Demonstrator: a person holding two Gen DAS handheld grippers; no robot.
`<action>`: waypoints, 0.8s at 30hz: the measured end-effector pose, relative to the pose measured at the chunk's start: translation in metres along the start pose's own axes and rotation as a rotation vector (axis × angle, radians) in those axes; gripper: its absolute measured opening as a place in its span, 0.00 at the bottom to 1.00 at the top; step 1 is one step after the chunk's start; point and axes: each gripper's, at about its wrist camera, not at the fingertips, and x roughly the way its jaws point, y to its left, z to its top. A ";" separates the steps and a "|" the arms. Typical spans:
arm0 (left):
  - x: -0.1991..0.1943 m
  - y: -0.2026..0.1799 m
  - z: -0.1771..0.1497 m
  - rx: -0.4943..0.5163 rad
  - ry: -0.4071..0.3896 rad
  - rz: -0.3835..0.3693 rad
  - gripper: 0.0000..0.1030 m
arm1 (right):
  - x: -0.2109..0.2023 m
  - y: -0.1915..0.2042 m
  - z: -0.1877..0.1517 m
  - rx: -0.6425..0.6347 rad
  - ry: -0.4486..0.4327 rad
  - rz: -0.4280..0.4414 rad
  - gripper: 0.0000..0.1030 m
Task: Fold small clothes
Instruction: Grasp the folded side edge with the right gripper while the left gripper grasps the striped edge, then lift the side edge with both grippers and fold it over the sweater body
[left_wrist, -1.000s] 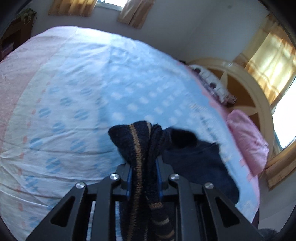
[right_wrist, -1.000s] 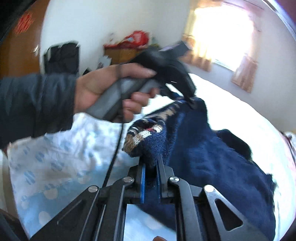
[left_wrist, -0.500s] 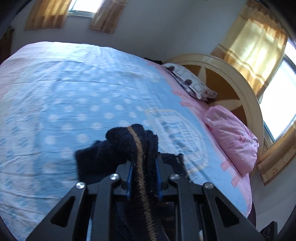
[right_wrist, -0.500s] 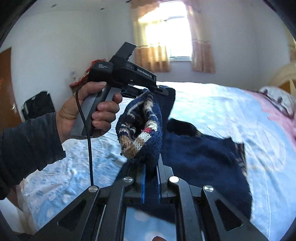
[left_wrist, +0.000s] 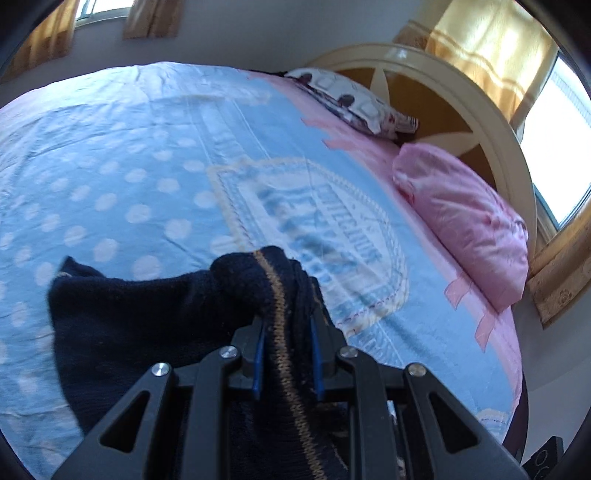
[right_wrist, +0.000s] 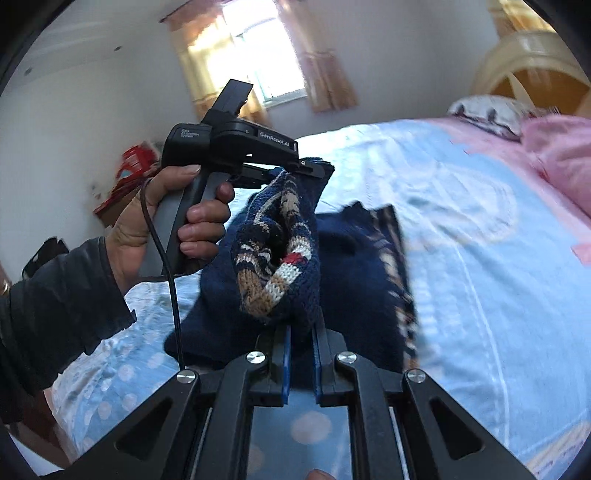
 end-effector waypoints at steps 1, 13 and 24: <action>0.005 -0.004 -0.001 0.009 0.004 0.003 0.20 | -0.001 -0.003 -0.002 0.008 0.001 -0.005 0.08; 0.036 -0.049 -0.010 0.157 0.014 0.079 0.27 | 0.006 -0.037 -0.024 0.121 0.058 -0.026 0.08; -0.067 -0.043 -0.063 0.367 -0.179 0.285 0.73 | -0.033 -0.061 -0.019 0.131 0.008 -0.066 0.56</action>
